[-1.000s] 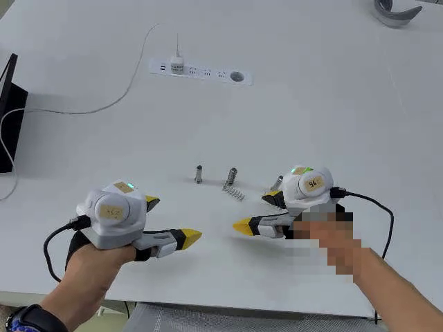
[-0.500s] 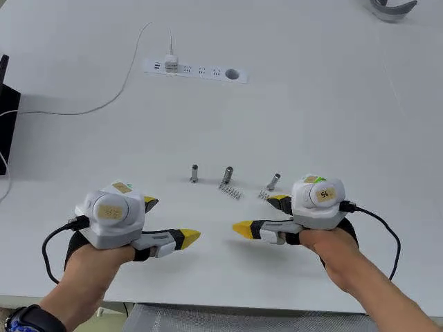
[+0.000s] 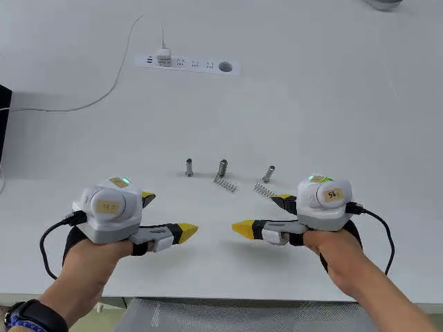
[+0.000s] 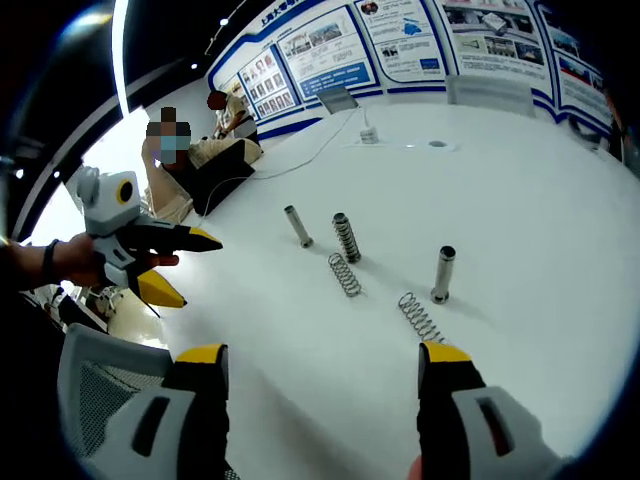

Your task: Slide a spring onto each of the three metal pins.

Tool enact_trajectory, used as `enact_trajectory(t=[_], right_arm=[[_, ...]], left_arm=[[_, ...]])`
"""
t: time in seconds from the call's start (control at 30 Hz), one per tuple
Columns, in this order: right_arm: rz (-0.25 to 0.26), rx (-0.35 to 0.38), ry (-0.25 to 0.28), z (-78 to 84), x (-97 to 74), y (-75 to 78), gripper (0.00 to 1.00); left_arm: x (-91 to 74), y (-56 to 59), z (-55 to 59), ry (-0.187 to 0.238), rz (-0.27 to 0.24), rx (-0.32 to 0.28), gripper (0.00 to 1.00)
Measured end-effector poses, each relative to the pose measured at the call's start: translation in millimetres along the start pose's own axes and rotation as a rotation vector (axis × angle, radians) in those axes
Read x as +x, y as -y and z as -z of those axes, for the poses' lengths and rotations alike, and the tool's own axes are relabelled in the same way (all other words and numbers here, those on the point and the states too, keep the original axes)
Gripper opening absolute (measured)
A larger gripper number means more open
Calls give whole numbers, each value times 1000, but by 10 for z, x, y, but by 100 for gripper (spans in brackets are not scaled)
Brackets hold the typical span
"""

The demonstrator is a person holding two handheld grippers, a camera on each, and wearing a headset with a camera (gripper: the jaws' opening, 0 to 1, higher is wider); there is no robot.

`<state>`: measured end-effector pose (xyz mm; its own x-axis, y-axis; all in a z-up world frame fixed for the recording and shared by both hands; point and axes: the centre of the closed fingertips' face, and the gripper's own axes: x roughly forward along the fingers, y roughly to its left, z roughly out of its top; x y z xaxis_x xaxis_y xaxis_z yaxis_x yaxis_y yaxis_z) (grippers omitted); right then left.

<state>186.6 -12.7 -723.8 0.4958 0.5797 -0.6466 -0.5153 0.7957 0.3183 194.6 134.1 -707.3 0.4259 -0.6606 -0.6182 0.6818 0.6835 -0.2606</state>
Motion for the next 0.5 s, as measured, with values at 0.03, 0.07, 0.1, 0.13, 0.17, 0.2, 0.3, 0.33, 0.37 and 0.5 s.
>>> enact_trajectory(t=[0.03, 0.07, 0.1, 0.13, 0.17, 0.2, 0.3, 0.33, 0.37, 0.5], right_arm=[[4, 3, 1, 4, -14, 0, 80], [9, 8, 0, 11, -26, 7, 81], [18, 14, -6, 35, -36, 32, 83], [22, 14, -7, 46, -46, 44, 85], [28, 11, -4, 58, -66, 52, 86], [29, 12, -1, 61, -80, 55, 86], [28, 25, 17, 60, -127, 53, 88], [27, 32, 22, 57, -144, 51, 88], [31, 37, 26, 54, -155, 58, 89], [37, 42, 42, 41, -199, 75, 91]], left_arm=[[2, 3, 2, -1, 1, 1, 70], [7, 5, 5, -3, 2, 3, 70], [13, 6, 7, -5, 3, 6, 70], [16, 8, 4, -5, 3, 8, 70], [21, 12, 0, -6, 3, 10, 70], [25, 12, -3, -7, 3, 12, 70], [42, 33, -14, -11, 6, 17, 71], [53, 40, -16, -14, 8, 21, 71], [62, 48, -18, -16, 11, 26, 71], [123, 74, -32, -29, 23, 46, 71]])
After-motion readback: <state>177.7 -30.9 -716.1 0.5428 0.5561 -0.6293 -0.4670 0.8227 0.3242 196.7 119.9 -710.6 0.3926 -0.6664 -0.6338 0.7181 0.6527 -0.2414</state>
